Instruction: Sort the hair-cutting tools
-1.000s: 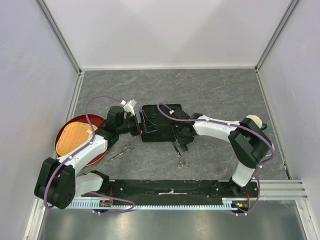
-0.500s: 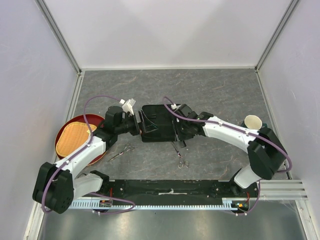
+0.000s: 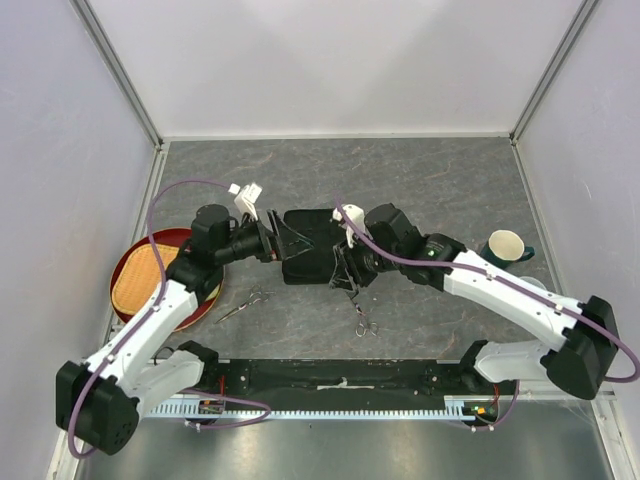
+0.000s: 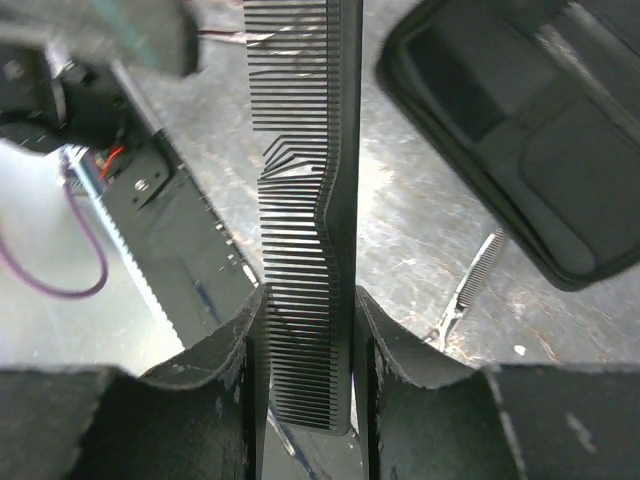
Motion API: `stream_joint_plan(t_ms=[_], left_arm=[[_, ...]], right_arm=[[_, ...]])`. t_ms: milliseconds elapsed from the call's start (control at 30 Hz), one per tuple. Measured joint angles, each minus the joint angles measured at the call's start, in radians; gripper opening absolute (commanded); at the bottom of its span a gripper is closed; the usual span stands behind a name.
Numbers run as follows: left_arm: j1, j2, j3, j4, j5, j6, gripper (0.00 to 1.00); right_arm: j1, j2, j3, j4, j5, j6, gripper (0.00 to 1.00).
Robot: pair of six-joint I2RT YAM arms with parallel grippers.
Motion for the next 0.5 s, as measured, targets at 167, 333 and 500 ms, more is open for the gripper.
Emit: stream_joint_plan(t_ms=[167, 333, 500], left_arm=[[0.000, -0.095, 0.038, -0.055, 0.023, -0.029, 0.93], [0.000, -0.161, 0.072, -0.093, 0.052, -0.047, 0.85], [0.000, -0.171, 0.079, -0.133, 0.076, -0.048, 0.67]], right_arm=[[0.060, -0.070, 0.000, 0.001, -0.051, -0.079, 0.36], [0.111, -0.090, 0.000, -0.001, -0.053, -0.132, 0.37], [0.136, -0.089, 0.000, -0.008, -0.027, -0.156, 0.37]])
